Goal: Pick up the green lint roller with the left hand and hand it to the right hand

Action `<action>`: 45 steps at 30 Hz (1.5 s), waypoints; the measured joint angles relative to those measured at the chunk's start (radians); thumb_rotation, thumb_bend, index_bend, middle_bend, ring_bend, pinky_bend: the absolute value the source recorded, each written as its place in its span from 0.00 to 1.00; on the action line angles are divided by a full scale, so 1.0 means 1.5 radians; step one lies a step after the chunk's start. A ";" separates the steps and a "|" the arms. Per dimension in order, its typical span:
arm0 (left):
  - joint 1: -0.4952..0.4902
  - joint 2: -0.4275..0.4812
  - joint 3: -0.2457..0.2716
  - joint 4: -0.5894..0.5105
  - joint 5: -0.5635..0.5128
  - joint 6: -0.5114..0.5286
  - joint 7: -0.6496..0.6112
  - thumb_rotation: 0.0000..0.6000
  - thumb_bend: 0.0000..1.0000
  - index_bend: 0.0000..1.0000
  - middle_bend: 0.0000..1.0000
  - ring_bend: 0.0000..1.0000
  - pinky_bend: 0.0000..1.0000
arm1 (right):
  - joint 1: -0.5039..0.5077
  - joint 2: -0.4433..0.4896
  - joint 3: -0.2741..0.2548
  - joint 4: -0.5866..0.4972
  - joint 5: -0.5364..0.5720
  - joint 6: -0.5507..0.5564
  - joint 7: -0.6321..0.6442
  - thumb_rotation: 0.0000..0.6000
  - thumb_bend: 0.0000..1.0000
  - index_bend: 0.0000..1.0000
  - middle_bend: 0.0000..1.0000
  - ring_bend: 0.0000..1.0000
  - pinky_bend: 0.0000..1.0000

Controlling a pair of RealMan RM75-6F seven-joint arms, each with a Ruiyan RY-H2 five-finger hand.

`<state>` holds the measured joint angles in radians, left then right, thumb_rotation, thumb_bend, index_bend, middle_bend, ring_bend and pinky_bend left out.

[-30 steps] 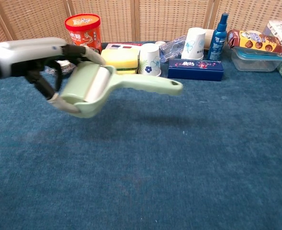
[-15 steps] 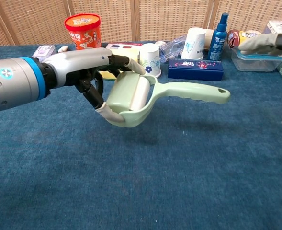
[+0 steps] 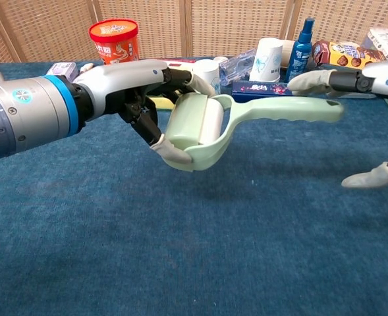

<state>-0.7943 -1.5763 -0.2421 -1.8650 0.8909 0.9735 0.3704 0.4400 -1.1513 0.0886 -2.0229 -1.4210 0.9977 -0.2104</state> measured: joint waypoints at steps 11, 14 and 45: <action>-0.021 -0.003 -0.002 -0.018 -0.032 0.003 0.007 1.00 0.00 0.34 0.35 0.34 0.51 | 0.026 -0.035 0.009 0.030 0.047 -0.012 -0.035 1.00 0.00 0.00 0.00 0.00 0.02; -0.028 -0.010 -0.001 -0.018 -0.039 0.008 0.015 1.00 0.00 0.34 0.35 0.34 0.51 | 0.031 -0.043 0.011 0.032 0.060 -0.011 -0.050 1.00 0.01 0.00 0.01 0.00 0.06; -0.059 -0.052 0.001 -0.013 -0.069 0.047 0.027 1.00 0.00 0.33 0.35 0.33 0.51 | 0.073 -0.123 0.012 -0.009 0.209 0.064 -0.286 1.00 1.00 0.71 0.87 0.90 1.00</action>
<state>-0.8836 -1.6536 -0.2406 -1.8844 0.7868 1.0434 0.4104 0.5500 -1.3365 0.1069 -2.0371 -1.1072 1.0936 -0.6395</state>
